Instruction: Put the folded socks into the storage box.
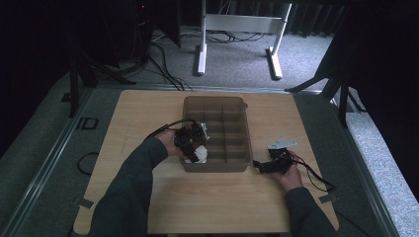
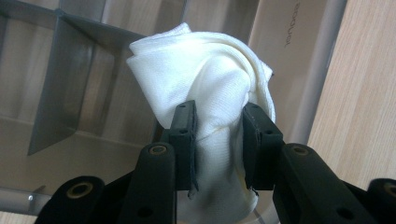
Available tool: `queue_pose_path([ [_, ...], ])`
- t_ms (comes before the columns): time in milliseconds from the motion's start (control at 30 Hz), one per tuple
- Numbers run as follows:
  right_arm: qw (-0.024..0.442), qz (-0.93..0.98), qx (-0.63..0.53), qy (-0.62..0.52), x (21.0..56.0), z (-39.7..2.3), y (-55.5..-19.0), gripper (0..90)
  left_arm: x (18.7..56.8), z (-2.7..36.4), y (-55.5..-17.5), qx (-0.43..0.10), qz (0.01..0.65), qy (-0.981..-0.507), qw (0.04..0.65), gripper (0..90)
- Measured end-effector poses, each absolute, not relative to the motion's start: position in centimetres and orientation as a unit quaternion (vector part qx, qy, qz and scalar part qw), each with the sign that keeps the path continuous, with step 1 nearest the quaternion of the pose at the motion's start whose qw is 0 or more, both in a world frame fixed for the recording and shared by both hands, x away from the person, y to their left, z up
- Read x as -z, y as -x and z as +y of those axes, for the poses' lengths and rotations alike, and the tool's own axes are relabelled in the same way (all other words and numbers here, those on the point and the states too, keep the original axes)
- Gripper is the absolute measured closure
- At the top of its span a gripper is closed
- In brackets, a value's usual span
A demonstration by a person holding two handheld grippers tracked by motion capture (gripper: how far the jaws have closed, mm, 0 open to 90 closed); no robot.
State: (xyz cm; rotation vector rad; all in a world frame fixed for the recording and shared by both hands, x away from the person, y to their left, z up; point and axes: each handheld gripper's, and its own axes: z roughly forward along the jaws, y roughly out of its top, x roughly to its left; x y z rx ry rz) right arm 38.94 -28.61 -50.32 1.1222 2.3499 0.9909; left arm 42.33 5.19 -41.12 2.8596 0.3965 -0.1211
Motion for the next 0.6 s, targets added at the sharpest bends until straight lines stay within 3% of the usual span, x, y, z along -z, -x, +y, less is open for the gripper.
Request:
queue_pose_path([
  [600, 0.176, 0.83, -0.35, -0.396, 50.3, -28.6, -38.9, 10.3, 42.2, 4.9, -42.6, 0.05, 0.15, -0.981, 0.116, 68.1],
])
